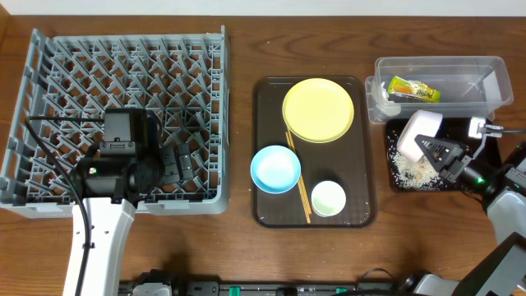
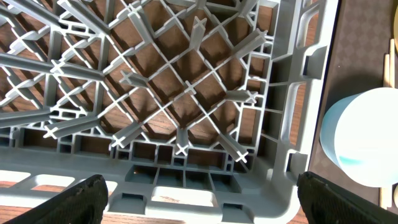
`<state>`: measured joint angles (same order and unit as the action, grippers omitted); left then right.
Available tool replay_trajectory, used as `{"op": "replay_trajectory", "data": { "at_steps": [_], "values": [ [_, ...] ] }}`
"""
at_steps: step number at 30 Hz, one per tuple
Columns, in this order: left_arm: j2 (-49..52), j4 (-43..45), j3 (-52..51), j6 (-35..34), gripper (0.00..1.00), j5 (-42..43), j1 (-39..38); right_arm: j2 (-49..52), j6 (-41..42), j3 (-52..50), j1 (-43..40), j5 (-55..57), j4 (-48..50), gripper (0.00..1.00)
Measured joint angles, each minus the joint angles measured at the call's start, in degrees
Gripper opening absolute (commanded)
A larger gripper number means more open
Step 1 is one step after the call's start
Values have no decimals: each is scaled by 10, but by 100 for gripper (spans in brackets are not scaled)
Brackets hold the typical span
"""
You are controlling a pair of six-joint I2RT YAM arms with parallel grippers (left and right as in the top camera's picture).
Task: Sort waste into correct bins and load items into the dishwasher rack
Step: 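Tilt the pink bowl to pour rice onto the black tray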
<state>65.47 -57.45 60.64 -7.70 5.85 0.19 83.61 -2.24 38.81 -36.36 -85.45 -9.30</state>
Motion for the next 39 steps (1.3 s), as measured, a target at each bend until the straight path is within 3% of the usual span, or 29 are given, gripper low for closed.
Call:
{"op": "replay_trajectory", "data": {
  "at_steps": [22, 30, 39],
  "values": [
    [0, 0, 0, 0, 99, 0, 0, 0, -60, 0, 0, -14, 37, 1],
    [0, 0, 0, 0, 99, 0, 0, 0, -32, 0, -12, 62, 36, 1],
    [0, 0, 0, 0, 99, 0, 0, 0, -39, 0, -17, 30, 39, 1]
  ]
}}
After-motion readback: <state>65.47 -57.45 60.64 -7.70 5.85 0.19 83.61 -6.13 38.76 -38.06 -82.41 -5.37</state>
